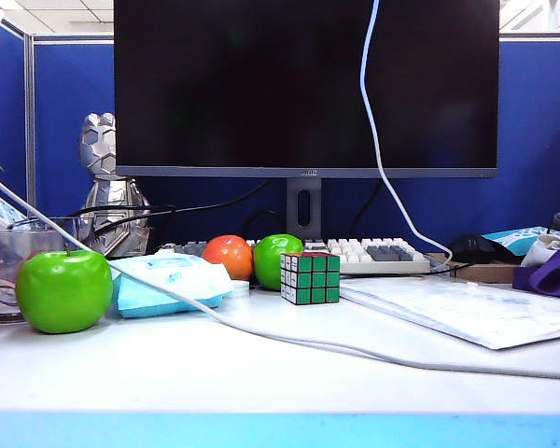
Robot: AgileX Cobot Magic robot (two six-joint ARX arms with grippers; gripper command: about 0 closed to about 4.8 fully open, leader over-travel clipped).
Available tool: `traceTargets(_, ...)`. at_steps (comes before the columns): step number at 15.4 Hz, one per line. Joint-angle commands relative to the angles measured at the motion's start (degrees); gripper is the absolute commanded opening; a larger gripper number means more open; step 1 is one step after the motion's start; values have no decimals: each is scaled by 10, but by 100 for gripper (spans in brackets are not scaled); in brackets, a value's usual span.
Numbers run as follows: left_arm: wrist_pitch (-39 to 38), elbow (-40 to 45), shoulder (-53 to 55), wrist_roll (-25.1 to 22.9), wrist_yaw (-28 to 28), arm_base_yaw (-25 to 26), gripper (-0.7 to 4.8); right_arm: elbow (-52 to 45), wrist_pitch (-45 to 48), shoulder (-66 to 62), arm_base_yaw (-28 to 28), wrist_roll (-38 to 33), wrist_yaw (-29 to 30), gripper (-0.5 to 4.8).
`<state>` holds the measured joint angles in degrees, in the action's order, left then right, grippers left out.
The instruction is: Pick up the Type-C charging cable and the charging base, insert one end of the Type-C charger into the corresponding slot on the base, and finally place the plugged-in charger back on the table.
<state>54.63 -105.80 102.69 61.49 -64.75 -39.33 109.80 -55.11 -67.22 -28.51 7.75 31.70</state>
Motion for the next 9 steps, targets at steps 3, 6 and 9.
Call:
traceTargets(3, 1, -2, -3, 0, -13, -3, -6, 5, 31, 5, -1, -2, 15, -1)
traceTargets(6, 1, -2, -3, 0, -13, -3, -6, 5, 31, 8, -1, -2, 15, -1)
traceTargets(9, 1, -2, -3, 0, -15, -3, -6, 5, 32, 9, -1, -2, 15, -1)
